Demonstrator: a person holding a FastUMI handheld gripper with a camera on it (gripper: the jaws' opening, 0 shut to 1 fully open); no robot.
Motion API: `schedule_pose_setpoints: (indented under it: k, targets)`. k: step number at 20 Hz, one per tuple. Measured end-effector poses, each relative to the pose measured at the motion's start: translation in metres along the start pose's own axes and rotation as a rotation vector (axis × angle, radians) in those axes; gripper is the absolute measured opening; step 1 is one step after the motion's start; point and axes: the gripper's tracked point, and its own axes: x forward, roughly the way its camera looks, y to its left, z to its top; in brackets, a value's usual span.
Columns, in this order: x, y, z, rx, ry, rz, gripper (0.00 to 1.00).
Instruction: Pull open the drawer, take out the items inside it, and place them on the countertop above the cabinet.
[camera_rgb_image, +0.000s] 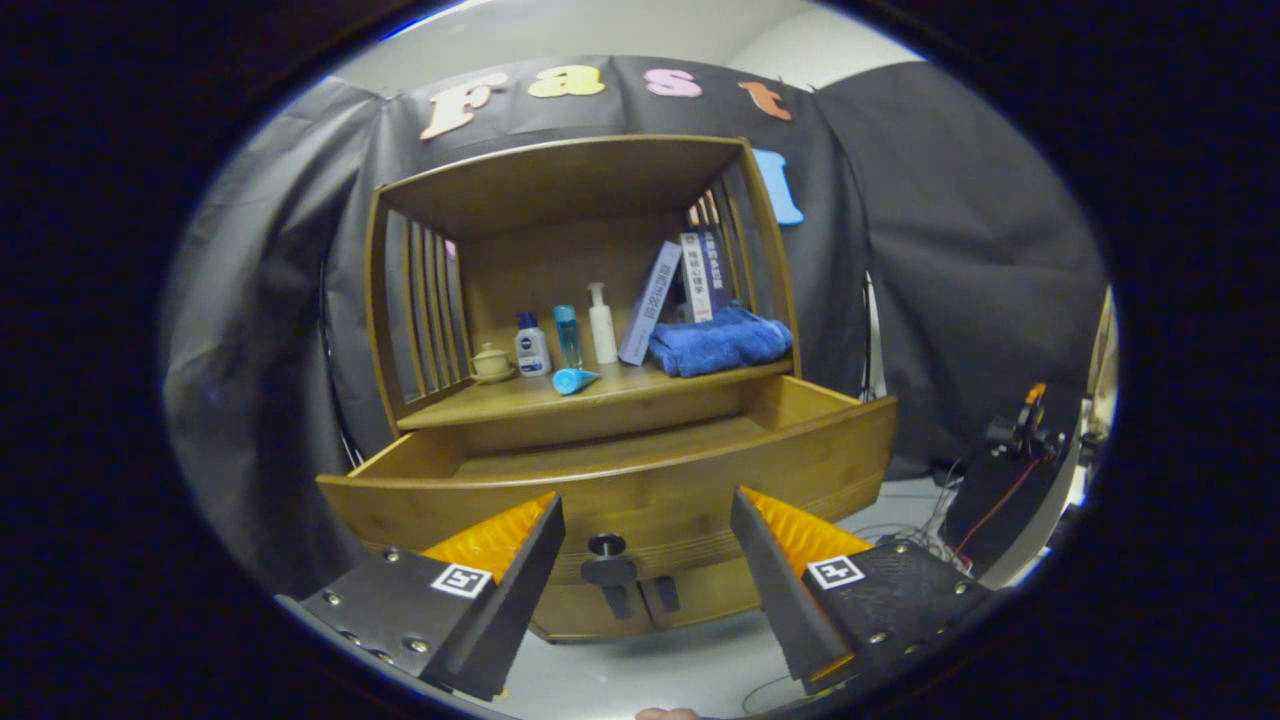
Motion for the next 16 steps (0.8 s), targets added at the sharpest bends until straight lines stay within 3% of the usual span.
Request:
schedule_pose_setpoints:
  k: [5, 10, 11, 14, 15, 16]
  targets:
    - [0.009, 0.014, -0.019, -0.097, -0.048, 0.019, 0.99]
    - [0.056, 0.020, -0.058, -0.114, 0.038, 0.009, 0.98]
    - [0.068, 0.025, -0.065, -0.081, 0.044, 0.058, 0.98]
    - [0.074, 0.030, -0.058, 0.018, 0.030, 0.062, 0.98]
    - [0.084, 0.031, -0.069, -0.012, 0.080, 0.064, 0.98]
    - [0.089, 0.030, -0.057, -0.009, 0.048, 0.067, 0.98]
